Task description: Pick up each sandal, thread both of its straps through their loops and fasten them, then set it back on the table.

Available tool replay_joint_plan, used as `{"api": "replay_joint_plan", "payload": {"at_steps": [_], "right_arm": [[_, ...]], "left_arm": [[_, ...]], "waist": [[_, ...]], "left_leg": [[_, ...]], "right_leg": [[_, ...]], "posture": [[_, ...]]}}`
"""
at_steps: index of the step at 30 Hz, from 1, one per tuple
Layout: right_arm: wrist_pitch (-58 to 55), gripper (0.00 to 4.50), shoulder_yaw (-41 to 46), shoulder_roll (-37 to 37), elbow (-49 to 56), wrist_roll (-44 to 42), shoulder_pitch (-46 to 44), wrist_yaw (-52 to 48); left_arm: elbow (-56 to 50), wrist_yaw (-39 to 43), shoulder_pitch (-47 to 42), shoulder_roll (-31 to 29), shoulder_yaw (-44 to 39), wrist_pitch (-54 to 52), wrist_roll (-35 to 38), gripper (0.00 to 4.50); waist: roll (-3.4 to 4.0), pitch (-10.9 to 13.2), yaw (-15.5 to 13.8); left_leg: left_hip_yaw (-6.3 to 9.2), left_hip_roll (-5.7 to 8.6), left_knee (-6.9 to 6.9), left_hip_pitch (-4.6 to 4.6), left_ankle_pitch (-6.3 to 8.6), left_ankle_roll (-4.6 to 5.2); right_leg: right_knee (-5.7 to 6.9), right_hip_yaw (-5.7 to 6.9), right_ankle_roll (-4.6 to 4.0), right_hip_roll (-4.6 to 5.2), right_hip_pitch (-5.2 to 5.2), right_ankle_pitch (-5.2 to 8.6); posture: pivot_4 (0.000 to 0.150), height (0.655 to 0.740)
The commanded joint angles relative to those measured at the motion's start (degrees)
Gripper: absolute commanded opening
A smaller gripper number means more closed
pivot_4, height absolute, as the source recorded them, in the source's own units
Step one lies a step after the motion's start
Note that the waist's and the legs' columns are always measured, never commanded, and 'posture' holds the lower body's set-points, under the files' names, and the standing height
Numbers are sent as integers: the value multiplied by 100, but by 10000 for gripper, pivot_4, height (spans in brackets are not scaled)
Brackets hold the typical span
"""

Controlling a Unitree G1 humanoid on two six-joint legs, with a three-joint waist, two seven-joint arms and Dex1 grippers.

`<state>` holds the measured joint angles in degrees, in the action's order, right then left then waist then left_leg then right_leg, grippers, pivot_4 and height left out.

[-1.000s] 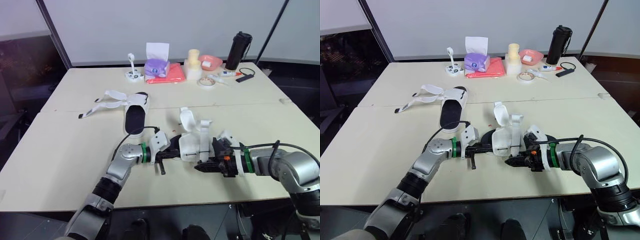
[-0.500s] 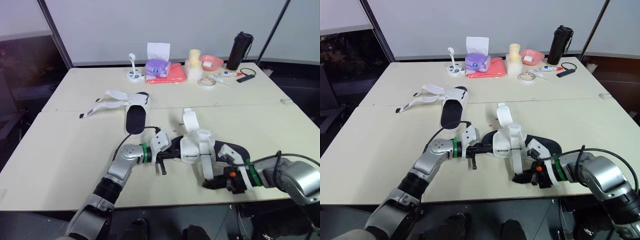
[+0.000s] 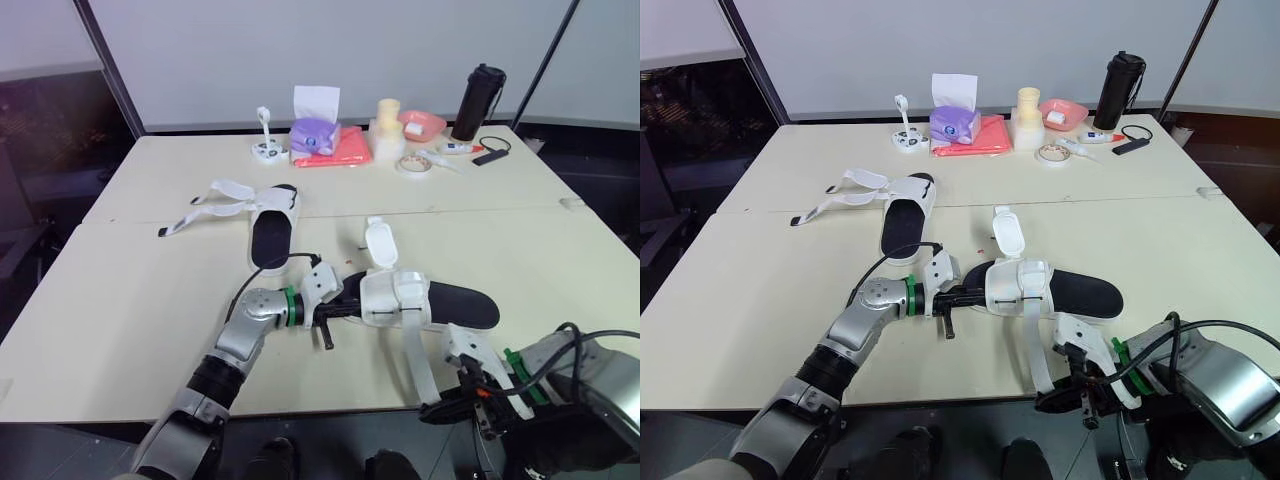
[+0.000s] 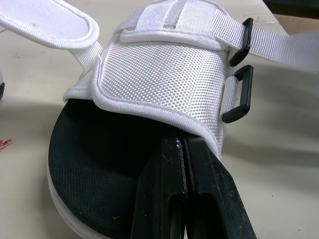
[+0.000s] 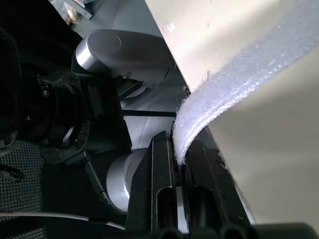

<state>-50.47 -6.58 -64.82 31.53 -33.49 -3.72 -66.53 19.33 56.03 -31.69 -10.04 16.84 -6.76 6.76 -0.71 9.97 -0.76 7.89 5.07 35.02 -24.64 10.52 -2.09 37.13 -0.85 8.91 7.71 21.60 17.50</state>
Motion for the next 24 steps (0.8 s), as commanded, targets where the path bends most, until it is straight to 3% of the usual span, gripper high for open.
{"api": "replay_joint_plan", "payload": {"at_steps": [1, 9, 17, 24], "right_arm": [[-95, 158, 473, -82, 355, -388, -279, -49], [-494, 158, 707, 32, 135, -840, -1899, 67], [-212, 158, -81, 457, -983, -124, -3079, 175], [30, 158, -556, 795, -1982, 469, -3493, 105]], "left_arm": [[-33, -9, -44, 10, 57, 97, -56, 0], [109, 43, -46, -36, 218, 257, -258, 0], [147, 82, 0, -78, 322, 313, -352, 0], [134, 60, -15, -88, 314, 293, -335, 0]], "waist": [[0, 0, 5], [0, 0, 2], [0, 0, 5], [1, 0, 6]], "left_leg": [[0, 0, 0, 0, 0, 0], [4, -2, -1, 0, 2, 3], [6, 0, -2, -2, 4, 5], [8, 2, -2, -1, 4, 6]], "right_leg": [[0, 0, 0, 0, -1, 0], [-10, 2, -1, 1, -3, 0], [-13, 3, 0, 3, -2, 0], [-12, 1, 0, 3, 0, 0]], "posture": [[1500, 7400], [1500, 7400], [1500, 7400], [1500, 7400]]}}
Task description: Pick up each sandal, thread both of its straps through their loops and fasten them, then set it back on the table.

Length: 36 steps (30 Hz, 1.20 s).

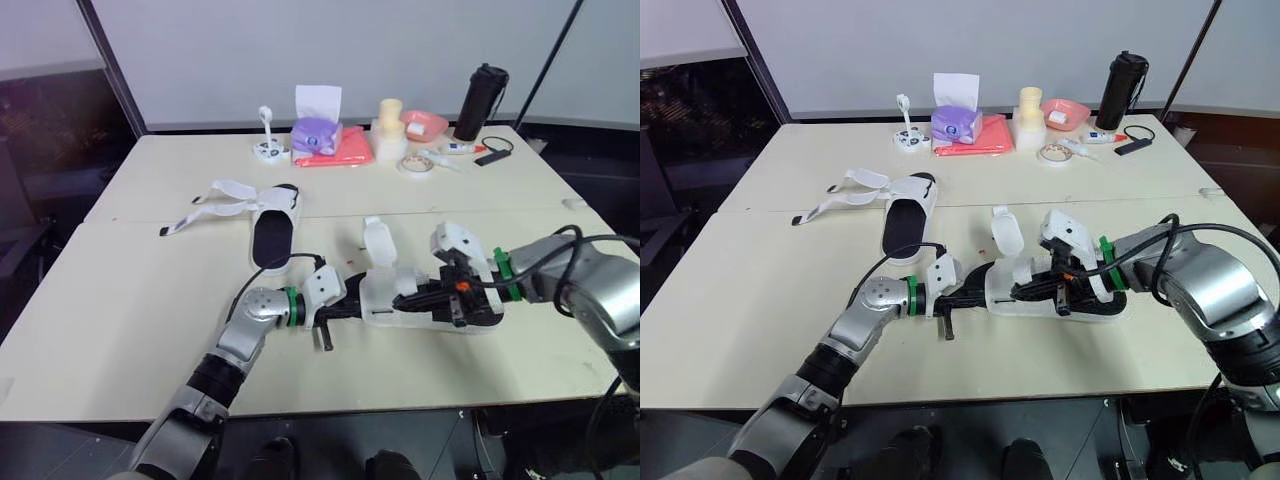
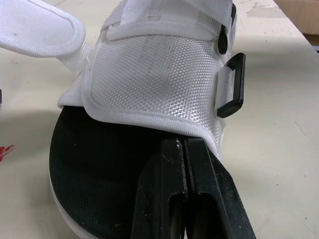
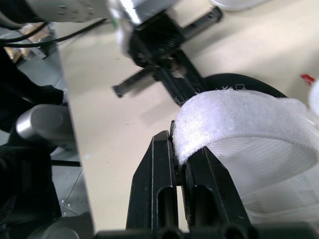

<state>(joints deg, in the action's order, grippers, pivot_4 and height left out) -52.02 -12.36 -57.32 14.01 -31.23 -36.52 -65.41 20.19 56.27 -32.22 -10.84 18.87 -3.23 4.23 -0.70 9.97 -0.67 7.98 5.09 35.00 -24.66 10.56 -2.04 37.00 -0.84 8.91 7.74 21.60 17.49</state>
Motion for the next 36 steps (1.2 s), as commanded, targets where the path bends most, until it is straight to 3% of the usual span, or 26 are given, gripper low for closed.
{"api": "replay_joint_plan", "payload": {"at_steps": [1, 9, 18, 19, 27, 36], "right_arm": [[234, 158, -27, 104, -395, 331, -257, 2], [187, 158, 36, 492, -1223, 644, -419, 233], [-511, 158, 341, 775, -1281, 521, -300, 690], [-537, 7129, 363, 795, -1254, 511, -277, 728], [-498, 44727, 364, 1336, -2087, 1123, -569, 1910], [-303, 44727, 257, 1535, -2523, 1469, -733, 2113]], "left_arm": [[48, 29, 32, -3, 105, -63, -78, 0], [-40, 10, 80, -28, 87, -96, -63, 0], [-75, 8, 73, -33, 83, -124, -49, 0], [-73, 8, 68, -29, 84, -125, -47, 0], [-38, 13, 33, -9, 81, -101, -43, 0], [-17, -9, 20, -12, 56, -98, -44, 0]], "waist": [[0, 0, -2], [0, 0, -1], [1, -1, -6], [1, -1, -6], [1, -2, -15], [3, -3, -6]], "left_leg": [[0, 0, 0, 0, 0, 0], [2, 0, 3, 1, 0, 0], [6, 2, 6, 3, 0, 0], [6, 2, 6, 3, 0, 0], [6, 3, 6, 12, -1, 0], [7, 7, 6, 13, -1, 1]], "right_leg": [[1, 0, 0, 0, 0, 0], [4, 0, 1, -2, -1, -1], [7, -1, 1, -1, -3, -2], [7, -1, 1, -1, -3, -2], [8, -2, 1, -2, -11, -3], [8, -4, 6, -1, -13, -6]], "posture": [[1500, 7400], [1500, 7400], [1500, 7400], [1500, 7400], [1500, 7400], [1500, 7400]]}}
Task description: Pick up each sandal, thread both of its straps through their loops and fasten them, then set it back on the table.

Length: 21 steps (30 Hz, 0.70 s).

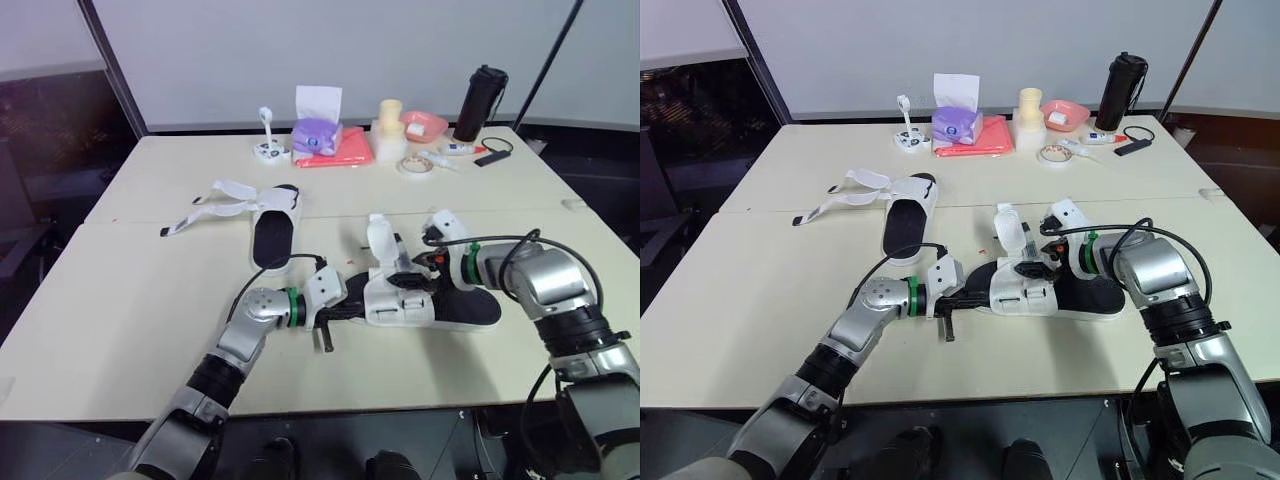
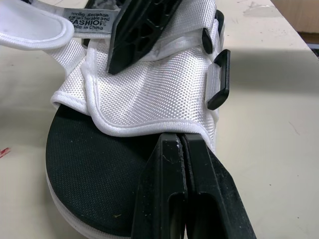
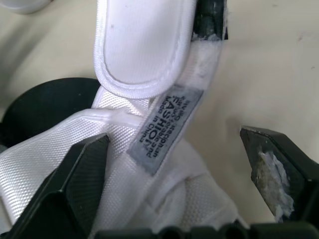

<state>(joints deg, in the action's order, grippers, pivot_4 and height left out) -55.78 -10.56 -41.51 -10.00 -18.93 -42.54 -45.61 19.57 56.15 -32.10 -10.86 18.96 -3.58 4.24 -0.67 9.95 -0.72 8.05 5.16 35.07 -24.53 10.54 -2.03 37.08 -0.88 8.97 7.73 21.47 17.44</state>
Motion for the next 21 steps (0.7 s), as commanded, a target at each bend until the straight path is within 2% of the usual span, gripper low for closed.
{"api": "replay_joint_plan", "payload": {"at_steps": [1, 9, 21], "right_arm": [[87, 44727, 105, -40, -138, 235, -169, 120], [-25, 44727, 595, -45, -683, 67, -840, 189], [140, 44727, 585, 46, -903, 304, -835, 142]], "left_arm": [[44, 1, 8, -12, 45, -63, -45, 0], [44, -7, 5, 6, 52, -44, -46, 0], [92, -9, -32, 23, 51, 6, -55, 0]], "waist": [[0, 0, 0], [2, 1, 1], [3, 1, 17]], "left_leg": [[0, 0, 1, 0, 0, 0], [0, 1, -2, -1, 0, 0], [-2, 1, -10, -1, 1, 0]], "right_leg": [[0, 0, 1, -1, -1, 0], [0, -1, 1, 0, 2, -1], [2, -2, 1, 0, 7, -1]], "posture": [[1500, 7400], [1500, 7400], [1500, 7400]]}}
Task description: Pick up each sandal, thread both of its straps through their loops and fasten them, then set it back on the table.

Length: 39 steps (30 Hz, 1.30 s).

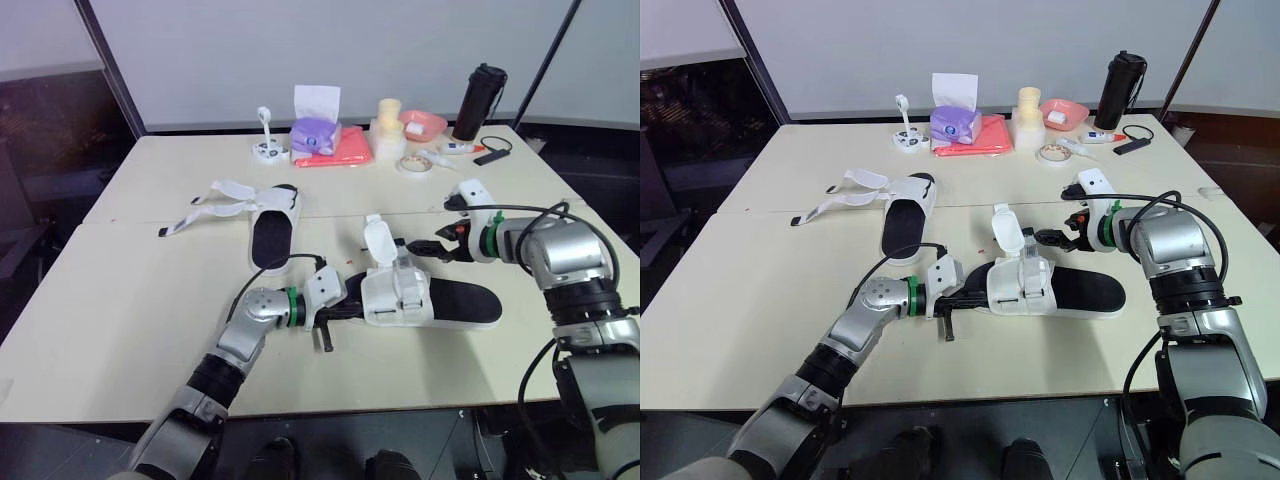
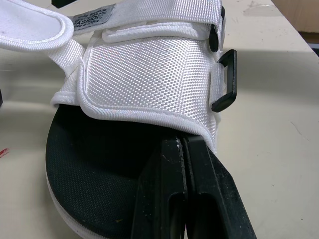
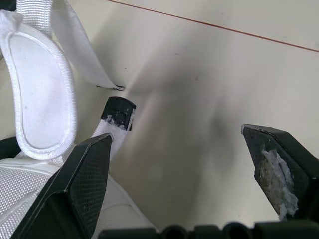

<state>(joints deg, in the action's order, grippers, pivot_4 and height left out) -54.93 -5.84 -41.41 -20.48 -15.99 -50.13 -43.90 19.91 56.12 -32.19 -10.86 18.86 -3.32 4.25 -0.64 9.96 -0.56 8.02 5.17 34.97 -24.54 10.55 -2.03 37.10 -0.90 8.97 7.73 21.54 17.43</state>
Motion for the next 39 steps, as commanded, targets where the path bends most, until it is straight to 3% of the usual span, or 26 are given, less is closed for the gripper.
{"api": "replay_joint_plan", "payload": {"at_steps": [1, 21, 29, 39], "right_arm": [[52, 44727, 118, 50, 146, 11, -89, -33], [936, 44727, -551, 134, -188, 936, -2, -114], [442, 44727, 352, 41, -301, 320, -734, -353], [-504, 44727, 519, 355, -337, -554, -522, -1261]], "left_arm": [[56, -6, -22, 21, 60, -21, -56, 0], [90, -54, -54, 31, 41, -10, -71, 0], [121, -53, -66, 21, 31, 7, -64, 0], [174, -32, -118, 31, 32, 36, -58, 0]], "waist": [[0, 0, 1], [0, 0, 6], [8, 4, 10], [9, 4, 32]], "left_leg": [[0, 0, 0, 0, 0, 0], [0, 1, 1, 0, 0, 0], [2, 1, 0, 0, 0, 0], [1, 1, 0, 0, 0, 0]], "right_leg": [[0, 0, 0, 0, 0, 0], [1, 1, 0, -1, 0, 0], [2, -1, 0, -1, 1, 0], [2, 0, 0, -1, 1, 0]], "posture": [[1500, 7400], [1500, 7400], [1500, 7400], [1500, 7400]]}}
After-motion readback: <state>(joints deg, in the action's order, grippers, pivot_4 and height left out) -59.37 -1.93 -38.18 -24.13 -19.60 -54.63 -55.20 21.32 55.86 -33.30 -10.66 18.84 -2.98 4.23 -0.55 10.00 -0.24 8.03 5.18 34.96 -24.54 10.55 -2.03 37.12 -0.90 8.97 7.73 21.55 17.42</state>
